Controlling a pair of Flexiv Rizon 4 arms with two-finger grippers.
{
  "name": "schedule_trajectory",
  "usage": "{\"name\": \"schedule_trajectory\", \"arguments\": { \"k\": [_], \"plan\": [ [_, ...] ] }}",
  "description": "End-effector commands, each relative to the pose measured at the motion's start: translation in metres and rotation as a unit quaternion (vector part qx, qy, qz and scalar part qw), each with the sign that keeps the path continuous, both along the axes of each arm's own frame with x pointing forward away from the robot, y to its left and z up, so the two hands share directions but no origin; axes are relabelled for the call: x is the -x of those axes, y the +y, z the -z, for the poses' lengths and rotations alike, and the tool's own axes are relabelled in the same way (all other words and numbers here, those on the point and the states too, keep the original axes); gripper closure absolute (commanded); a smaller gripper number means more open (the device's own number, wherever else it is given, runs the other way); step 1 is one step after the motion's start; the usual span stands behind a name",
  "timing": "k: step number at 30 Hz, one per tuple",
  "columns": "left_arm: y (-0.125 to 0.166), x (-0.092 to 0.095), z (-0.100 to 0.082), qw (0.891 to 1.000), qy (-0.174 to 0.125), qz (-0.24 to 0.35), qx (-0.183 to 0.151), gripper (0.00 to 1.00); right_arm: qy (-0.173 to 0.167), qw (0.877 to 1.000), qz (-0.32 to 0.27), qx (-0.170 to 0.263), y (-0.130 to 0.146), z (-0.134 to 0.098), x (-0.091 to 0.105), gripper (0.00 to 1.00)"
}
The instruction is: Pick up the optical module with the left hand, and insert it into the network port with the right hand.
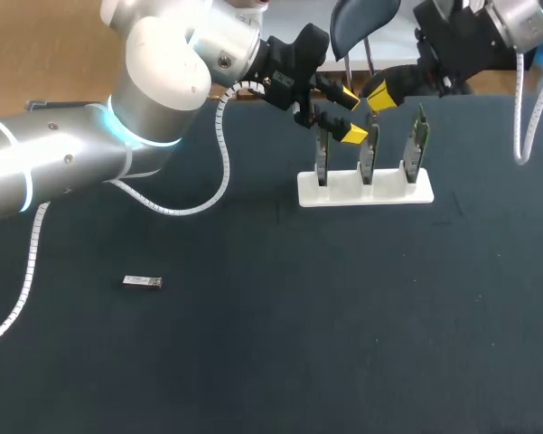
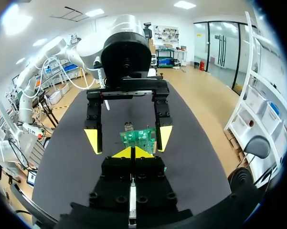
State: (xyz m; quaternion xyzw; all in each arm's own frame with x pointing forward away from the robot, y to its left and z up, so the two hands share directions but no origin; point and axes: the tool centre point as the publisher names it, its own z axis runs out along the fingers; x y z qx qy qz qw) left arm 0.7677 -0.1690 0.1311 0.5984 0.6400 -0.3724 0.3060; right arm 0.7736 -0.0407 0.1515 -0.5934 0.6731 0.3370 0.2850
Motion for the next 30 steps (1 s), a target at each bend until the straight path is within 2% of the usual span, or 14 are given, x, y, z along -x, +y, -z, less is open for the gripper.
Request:
{"name": "schedule_trajectory", "arguments": {
  "k": [1, 20, 30],
  "plan": [
    [-0.001, -0.001, 0.000, 1.000, 0.001, 0.001, -0.001, 0.00, 0.004, 1.000, 0.000, -0.001, 0.001, 0.004, 0.000, 1.00],
    [-0.001, -0.001, 0.000, 1.000, 0.001, 0.001, -0.001, 0.00, 0.019, 1.000, 0.007, -0.002, -0.001, 0.016, -0.001, 1.00],
    [-0.001, -0.001, 0.000, 1.000, 0.001, 0.001, -0.001, 0.00, 0.015, 1.000, 0.009, -0.013, -0.001, 0.013, -0.002, 1.00]
  ]
}}
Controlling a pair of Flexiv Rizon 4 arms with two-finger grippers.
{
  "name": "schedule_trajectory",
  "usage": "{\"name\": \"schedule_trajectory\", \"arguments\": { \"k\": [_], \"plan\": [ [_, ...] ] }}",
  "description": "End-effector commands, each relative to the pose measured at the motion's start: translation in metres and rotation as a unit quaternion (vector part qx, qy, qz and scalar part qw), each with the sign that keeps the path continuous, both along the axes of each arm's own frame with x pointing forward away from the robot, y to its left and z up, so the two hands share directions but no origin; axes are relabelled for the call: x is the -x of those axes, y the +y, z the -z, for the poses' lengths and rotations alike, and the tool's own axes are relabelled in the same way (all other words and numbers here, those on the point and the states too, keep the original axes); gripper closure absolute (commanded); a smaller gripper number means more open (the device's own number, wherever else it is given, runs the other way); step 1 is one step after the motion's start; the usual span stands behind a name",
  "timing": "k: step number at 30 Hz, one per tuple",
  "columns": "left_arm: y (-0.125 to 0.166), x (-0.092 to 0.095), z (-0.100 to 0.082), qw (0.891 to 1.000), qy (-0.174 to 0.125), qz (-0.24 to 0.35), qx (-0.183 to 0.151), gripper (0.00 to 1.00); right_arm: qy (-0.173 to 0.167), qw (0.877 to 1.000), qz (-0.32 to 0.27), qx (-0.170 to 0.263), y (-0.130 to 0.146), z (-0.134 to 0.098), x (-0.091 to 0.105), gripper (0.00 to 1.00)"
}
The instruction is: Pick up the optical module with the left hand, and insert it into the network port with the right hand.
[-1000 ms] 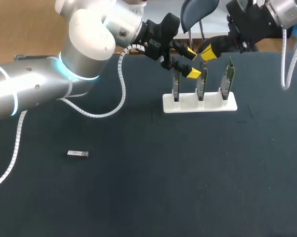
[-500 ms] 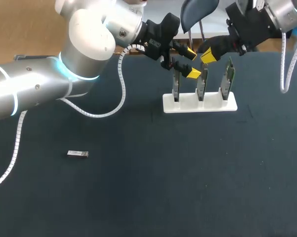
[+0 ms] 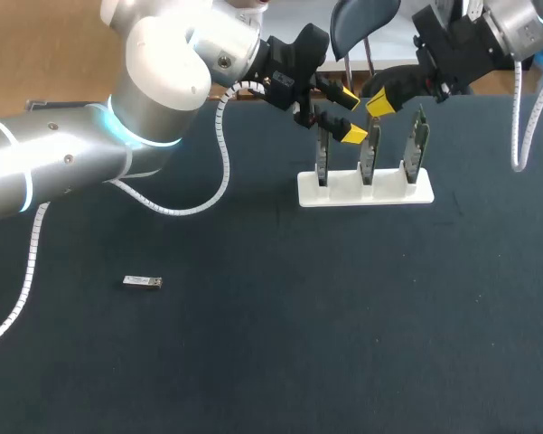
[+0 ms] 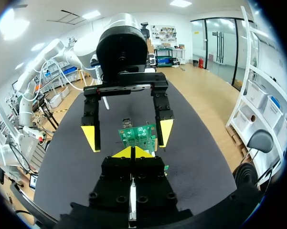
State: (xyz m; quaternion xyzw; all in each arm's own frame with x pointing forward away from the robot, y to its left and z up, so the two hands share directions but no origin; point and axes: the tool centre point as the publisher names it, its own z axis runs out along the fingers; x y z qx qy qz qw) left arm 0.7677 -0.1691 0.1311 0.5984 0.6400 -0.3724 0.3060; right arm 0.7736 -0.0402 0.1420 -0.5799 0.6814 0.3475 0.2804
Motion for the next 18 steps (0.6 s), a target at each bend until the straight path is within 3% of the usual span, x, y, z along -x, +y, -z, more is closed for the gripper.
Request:
{"name": "schedule_trajectory", "arguments": {
  "k": [1, 18],
  "plan": [
    [-0.001, -0.001, 0.000, 1.000, 0.001, 0.001, -0.001, 0.00, -0.002, 1.000, 0.001, -0.015, -0.002, 0.001, -0.002, 1.00],
    [-0.001, -0.001, 0.000, 1.000, 0.001, 0.001, -0.001, 0.00, -0.040, 0.998, 0.003, -0.047, -0.013, -0.036, -0.010, 1.00]
  ]
}}
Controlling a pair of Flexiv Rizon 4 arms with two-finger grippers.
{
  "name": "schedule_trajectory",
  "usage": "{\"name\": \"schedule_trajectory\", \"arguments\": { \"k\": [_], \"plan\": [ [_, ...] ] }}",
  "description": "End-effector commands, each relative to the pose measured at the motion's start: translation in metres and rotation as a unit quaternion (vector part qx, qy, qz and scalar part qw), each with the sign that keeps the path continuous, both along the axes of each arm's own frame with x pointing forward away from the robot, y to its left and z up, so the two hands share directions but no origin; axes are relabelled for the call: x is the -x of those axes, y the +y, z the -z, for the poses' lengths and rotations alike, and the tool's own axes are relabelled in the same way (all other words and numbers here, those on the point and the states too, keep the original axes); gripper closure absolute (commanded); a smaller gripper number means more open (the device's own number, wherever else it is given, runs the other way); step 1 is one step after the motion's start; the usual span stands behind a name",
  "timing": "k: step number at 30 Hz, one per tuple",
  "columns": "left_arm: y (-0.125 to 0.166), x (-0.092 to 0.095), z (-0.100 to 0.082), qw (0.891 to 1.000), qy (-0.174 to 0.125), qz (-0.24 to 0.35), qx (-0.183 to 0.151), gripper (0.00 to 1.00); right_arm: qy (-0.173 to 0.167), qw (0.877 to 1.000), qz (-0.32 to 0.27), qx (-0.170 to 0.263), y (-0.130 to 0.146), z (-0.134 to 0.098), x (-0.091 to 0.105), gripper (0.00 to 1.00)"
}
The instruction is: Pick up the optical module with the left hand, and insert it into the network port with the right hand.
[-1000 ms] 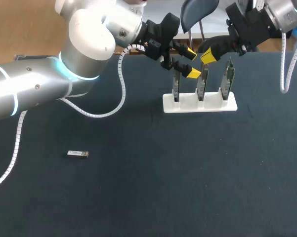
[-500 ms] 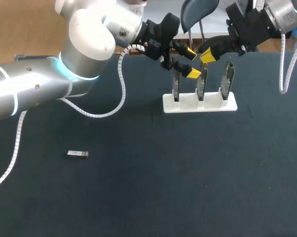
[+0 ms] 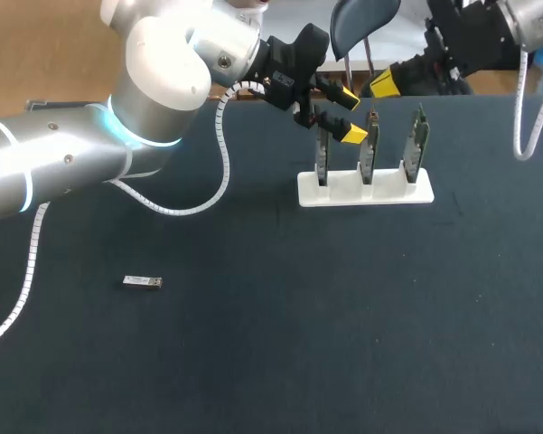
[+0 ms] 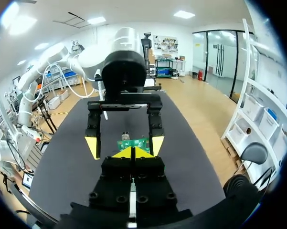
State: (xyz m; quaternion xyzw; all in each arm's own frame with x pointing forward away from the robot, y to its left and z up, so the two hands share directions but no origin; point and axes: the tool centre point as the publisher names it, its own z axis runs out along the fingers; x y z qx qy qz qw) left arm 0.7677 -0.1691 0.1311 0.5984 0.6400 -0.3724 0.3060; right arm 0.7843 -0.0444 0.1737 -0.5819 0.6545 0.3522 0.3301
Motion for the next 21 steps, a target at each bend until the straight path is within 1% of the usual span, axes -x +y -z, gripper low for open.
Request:
{"name": "schedule_trajectory", "arguments": {
  "k": [1, 6, 10, 11, 13, 14, 16, 21],
  "plan": [
    [-0.001, -0.001, 0.000, 1.000, 0.001, 0.001, -0.001, 0.00, -0.001, 1.000, 0.005, -0.007, -0.012, -0.006, 0.000, 1.00],
    [-0.001, -0.001, 0.000, 1.000, 0.001, 0.001, -0.001, 0.00, -0.002, 1.000, -0.011, 0.002, -0.027, -0.007, -0.004, 1.00],
    [-0.001, -0.001, 0.000, 1.000, 0.001, 0.001, -0.001, 0.00, -0.002, 1.000, -0.013, -0.004, -0.045, -0.011, -0.009, 1.00],
    [-0.001, -0.001, 0.000, 1.000, 0.001, 0.001, -0.001, 0.00, 0.004, 1.000, -0.019, -0.014, -0.050, -0.011, -0.011, 1.00],
    [-0.001, -0.001, 0.000, 1.000, 0.001, 0.001, -0.001, 0.00, 0.000, 1.000, -0.021, -0.003, -0.058, -0.012, -0.012, 1.00],
    [-0.001, -0.001, 0.000, 1.000, 0.001, 0.001, -0.001, 0.00, 0.003, 1.000, -0.027, -0.005, -0.062, -0.012, -0.013, 1.00],
    [-0.001, -0.001, 0.000, 1.000, 0.001, 0.001, -0.001, 0.00, 0.001, 1.000, -0.026, 0.002, -0.069, -0.011, -0.013, 1.00],
    [-0.001, -0.001, 0.000, 1.000, 0.001, 0.001, -0.001, 0.00, 0.011, 0.999, -0.033, 0.007, -0.083, -0.005, -0.009, 1.00]
  ]
}}
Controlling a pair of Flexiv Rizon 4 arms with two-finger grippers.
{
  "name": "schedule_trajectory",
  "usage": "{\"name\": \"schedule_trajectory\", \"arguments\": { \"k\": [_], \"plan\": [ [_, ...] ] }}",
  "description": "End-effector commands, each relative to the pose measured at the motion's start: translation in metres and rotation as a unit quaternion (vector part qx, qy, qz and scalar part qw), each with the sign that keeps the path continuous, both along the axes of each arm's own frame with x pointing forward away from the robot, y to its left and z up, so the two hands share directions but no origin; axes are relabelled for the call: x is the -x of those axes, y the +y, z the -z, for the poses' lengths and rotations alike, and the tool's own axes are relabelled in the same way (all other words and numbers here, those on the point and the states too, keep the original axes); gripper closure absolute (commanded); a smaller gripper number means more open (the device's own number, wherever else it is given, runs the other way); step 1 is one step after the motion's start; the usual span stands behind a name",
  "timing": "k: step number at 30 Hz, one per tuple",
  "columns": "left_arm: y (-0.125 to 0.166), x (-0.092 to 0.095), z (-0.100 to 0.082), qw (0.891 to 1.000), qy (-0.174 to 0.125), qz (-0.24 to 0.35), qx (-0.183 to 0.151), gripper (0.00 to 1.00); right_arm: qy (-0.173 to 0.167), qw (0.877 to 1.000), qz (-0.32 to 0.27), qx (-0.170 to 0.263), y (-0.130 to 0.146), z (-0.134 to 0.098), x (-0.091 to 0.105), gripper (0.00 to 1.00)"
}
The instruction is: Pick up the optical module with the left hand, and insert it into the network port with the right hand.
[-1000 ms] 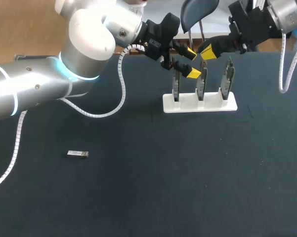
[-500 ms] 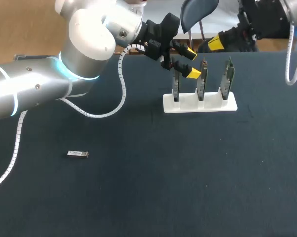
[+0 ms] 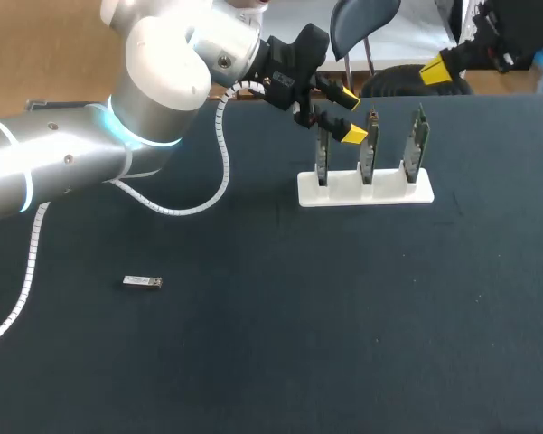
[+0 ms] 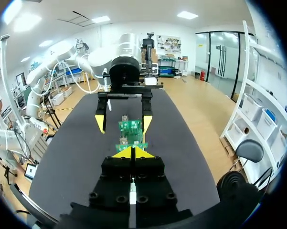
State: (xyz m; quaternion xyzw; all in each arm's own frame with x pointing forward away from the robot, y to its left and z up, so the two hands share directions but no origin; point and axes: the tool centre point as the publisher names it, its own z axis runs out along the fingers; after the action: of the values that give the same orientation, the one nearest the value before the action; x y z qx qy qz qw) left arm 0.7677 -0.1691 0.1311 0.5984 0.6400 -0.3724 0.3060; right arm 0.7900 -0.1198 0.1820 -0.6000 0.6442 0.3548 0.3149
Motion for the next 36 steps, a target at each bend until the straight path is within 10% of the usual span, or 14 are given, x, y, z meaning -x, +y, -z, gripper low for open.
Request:
{"name": "schedule_trajectory", "arguments": {
  "k": [1, 32, 33, 34, 36],
  "plan": [
    [-0.001, -0.001, 0.000, 1.000, 0.001, 0.001, -0.001, 0.00, 0.010, 1.000, -0.009, -0.002, -0.010, 0.005, -0.002, 1.00],
    [-0.001, -0.001, 0.000, 1.000, 0.001, 0.001, -0.001, 0.00, 0.026, 1.000, 0.013, -0.011, -0.026, 0.035, 0.028, 1.00],
    [-0.001, -0.001, 0.000, 1.000, 0.001, 0.001, -0.001, 0.00, 0.025, 1.000, 0.010, -0.009, -0.026, 0.036, 0.028, 0.75],
    [-0.001, -0.001, 0.000, 1.000, 0.001, 0.001, -0.001, 0.00, 0.023, 0.999, 0.026, -0.003, -0.026, 0.037, 0.027, 0.00],
    [-0.001, -0.001, 0.000, 1.000, 0.001, 0.001, -0.001, 0.00, 0.023, 0.999, 0.026, -0.003, -0.026, 0.037, 0.027, 0.00]
  ]
}}
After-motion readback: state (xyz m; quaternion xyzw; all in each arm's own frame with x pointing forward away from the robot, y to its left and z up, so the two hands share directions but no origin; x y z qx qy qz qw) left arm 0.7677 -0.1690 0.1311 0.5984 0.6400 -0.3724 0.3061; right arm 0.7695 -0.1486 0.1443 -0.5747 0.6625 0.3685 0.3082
